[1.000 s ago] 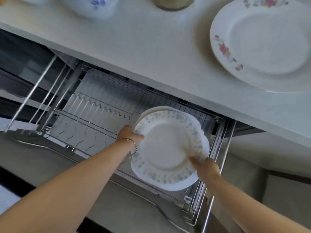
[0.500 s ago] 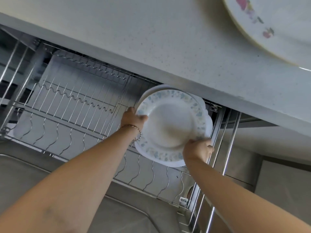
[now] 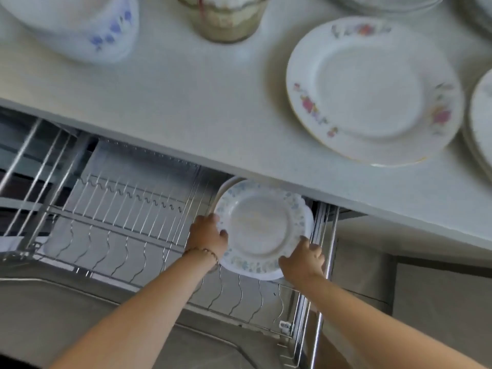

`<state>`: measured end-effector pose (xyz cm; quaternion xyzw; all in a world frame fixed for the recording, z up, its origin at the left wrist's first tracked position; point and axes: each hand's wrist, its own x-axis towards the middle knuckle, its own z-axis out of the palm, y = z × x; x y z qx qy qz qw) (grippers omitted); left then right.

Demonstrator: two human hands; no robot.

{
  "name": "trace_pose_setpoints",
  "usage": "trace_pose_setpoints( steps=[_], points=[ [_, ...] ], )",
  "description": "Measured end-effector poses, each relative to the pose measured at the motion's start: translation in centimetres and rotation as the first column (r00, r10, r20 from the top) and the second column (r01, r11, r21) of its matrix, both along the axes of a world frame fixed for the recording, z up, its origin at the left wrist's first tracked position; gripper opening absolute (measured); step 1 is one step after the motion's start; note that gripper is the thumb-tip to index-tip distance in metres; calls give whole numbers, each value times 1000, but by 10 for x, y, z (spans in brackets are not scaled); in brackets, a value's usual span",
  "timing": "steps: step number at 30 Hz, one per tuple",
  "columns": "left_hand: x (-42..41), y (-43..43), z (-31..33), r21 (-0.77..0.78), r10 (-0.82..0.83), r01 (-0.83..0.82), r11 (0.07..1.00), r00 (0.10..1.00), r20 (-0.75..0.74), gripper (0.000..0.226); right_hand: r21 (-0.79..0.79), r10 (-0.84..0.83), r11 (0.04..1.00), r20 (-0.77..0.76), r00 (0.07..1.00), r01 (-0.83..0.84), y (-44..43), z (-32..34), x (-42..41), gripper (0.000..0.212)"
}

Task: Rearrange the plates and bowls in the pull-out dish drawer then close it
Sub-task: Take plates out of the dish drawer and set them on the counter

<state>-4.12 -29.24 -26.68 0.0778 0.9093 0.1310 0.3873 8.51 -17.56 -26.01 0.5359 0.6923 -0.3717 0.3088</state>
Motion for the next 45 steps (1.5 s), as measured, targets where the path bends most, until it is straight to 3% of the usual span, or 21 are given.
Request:
trace_pose_setpoints(
  steps=[3, 6, 11, 14, 18, 20, 24, 26, 30, 33, 37, 42, 45],
  points=[
    [8, 3, 56, 140, -58, 43, 989, 993, 104, 22, -67, 175, 981, -81, 981, -180, 22, 63, 0, 61],
    [8, 22, 111, 265, -2, -12, 964, 999, 52, 16, -143, 284, 939, -195, 939, -314, 53, 132, 3, 48],
    [-1, 87, 182, 480, 190, -179, 859, 982, 26, 30, 22, 352, 928, -378, 856, -372, 122, 216, 5, 34],
    [-9, 133, 202, 439, 205, -163, 884, 977, -50, 15, 191, 309, 950, -458, 833, -248, 174, 232, -12, 31],
    [-23, 184, 208, 324, 434, -395, 860, 899, -56, 47, 410, 296, 904, -389, 872, -124, 237, 214, -49, 48],
    [-26, 201, 205, 256, 534, -514, 819, 846, -11, 49, 425, 294, 894, -317, 902, -142, 259, 202, -68, 53],
    [-29, 217, 190, 276, 560, -564, 778, 822, 101, 18, 330, 274, 926, -260, 926, -182, 275, 182, -93, 56],
    [-31, 218, 184, 264, 573, -574, 776, 815, 87, 18, 303, 245, 939, -264, 933, -161, 276, 174, -97, 59],
    [-25, 212, 185, 255, 645, -621, 741, 764, -12, 44, 220, 143, 973, -340, 929, -70, 272, 178, -94, 65],
    [-13, 186, 194, 325, 663, -624, 711, 748, -14, 41, 201, 140, 978, -416, 899, -59, 251, 197, -84, 62],
    [-1, 120, 212, 440, 669, -580, 686, 740, -67, 27, 227, 264, 959, -478, 838, -172, 195, 221, -62, 43],
    [15, 21, 211, 429, 613, -526, 734, 786, -85, 24, 150, 356, 934, -488, 797, -325, 106, 214, -29, 31],
    [20, -34, 195, 303, 539, -494, 815, 838, -85, 29, 48, 317, 942, -460, 830, -333, 53, 194, -15, 34]
  ],
)
